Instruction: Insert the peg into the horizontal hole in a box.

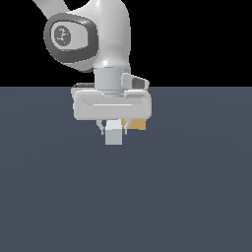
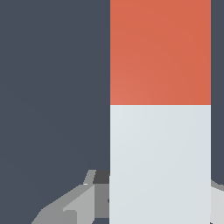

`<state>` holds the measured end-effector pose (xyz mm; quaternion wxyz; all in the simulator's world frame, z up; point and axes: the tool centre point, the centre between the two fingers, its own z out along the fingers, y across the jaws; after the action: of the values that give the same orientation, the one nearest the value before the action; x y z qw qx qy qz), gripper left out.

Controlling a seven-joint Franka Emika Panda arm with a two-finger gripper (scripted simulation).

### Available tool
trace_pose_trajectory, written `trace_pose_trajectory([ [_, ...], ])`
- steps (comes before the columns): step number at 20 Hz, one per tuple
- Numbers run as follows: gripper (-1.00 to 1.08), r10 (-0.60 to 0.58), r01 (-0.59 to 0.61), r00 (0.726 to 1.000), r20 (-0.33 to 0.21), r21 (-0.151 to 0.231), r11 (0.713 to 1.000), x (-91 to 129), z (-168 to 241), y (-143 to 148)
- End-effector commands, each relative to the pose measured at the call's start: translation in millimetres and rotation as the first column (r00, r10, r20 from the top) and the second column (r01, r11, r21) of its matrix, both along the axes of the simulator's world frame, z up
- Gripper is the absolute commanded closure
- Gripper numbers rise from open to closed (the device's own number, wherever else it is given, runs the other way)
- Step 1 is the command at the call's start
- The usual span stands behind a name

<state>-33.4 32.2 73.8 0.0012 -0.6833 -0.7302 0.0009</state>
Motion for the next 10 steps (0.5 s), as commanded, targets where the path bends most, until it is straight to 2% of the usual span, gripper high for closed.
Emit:
trace_pose_trajectory([
  [1, 1.08, -0.028, 0.028, 1.000, 0.003, 0.000, 1.000, 2.7, 6.4, 17.8],
  [10, 1.08, -0.090, 0.090, 0.996, 0.003, 0.000, 0.996, 10.8, 17.8, 59.4],
])
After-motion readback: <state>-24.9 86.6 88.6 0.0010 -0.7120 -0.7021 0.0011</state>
